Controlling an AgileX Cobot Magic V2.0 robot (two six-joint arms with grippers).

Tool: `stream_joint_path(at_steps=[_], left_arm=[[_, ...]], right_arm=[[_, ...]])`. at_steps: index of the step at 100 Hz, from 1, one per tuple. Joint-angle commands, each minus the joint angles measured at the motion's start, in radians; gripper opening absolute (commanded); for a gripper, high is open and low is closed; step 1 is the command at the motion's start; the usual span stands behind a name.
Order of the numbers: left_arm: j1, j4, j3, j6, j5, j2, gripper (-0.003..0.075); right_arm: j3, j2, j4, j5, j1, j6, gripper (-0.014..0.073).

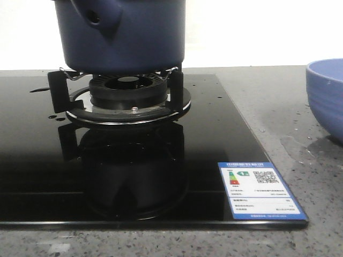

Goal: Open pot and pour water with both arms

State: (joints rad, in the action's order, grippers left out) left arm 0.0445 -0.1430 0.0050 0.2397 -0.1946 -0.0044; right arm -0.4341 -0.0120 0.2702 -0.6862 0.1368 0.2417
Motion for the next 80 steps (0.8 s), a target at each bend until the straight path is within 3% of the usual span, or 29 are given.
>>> stream_joint_path(at_steps=[1,18,80], left_arm=[[-0.029,-0.01,0.016,-0.016,0.057,-0.027,-0.002],[-0.045,-0.012,0.027,-0.018,-0.095,-0.027,-0.002],[-0.045,-0.006,0.027,-0.016,-0.097,-0.027,-0.002]], right_arm=[[-0.024,0.001,0.007,0.082,0.002,0.01,-0.0064],[-0.024,0.003,0.007,0.082,0.002,0.01,-0.0064],[-0.024,0.003,0.007,0.082,0.002,0.01,-0.0064]])
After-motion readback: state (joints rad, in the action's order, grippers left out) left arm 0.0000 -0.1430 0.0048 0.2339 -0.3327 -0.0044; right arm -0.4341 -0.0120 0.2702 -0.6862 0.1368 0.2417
